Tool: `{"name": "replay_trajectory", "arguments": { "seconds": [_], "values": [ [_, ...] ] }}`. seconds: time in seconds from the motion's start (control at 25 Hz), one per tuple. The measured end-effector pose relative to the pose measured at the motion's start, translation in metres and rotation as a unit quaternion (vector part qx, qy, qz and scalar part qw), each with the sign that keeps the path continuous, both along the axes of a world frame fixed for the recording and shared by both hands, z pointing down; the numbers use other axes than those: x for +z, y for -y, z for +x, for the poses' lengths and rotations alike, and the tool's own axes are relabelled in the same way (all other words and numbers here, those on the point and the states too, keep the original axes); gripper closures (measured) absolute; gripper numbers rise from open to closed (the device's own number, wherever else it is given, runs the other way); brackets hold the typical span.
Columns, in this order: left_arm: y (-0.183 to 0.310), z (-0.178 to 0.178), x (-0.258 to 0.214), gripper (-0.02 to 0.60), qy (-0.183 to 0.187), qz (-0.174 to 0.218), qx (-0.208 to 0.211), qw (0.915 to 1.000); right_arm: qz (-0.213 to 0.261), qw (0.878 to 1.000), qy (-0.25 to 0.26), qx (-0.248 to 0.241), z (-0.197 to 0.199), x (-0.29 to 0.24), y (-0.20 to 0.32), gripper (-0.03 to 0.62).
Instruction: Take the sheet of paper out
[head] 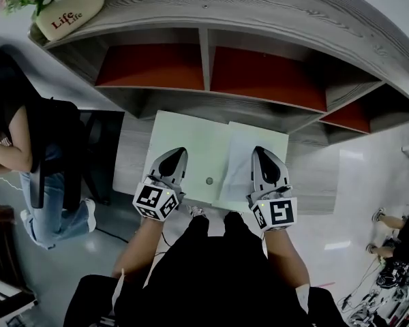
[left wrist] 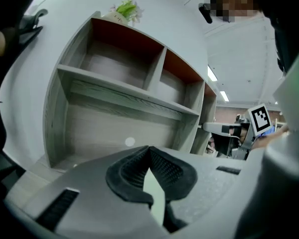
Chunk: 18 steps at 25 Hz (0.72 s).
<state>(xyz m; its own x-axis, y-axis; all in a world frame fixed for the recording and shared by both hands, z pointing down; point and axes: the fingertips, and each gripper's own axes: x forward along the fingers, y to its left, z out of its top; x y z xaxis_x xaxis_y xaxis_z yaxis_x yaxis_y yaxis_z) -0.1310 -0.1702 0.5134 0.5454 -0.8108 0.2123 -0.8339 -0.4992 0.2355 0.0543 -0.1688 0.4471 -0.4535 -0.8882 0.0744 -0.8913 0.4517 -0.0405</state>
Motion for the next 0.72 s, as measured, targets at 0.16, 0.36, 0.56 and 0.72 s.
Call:
{"name": "replay_trajectory", "arguments": {
  "seconds": [0.16,0.36,0.56,0.72],
  "values": [
    [0.002,0.012,0.026,0.577,-0.013,-0.028,0.013,0.9994,0.0,1.0,-0.015,-0.018,0.003,0.008,-0.005,0.571],
    [0.002,0.034,0.053,0.575,-0.003,-0.067,0.037,0.9971,0.002,0.999,-0.026,-0.03,0.011,0.011,-0.009,0.571],
    [-0.001,0.052,0.081,0.575,-0.012,-0.119,0.061,0.991,-0.007,0.999,-0.024,-0.028,0.016,0.019,-0.014,0.571],
    [-0.005,0.068,0.107,0.574,-0.031,-0.173,0.09,0.9802,-0.016,0.999,-0.03,-0.035,0.021,0.026,-0.023,0.571]
  ]
}}
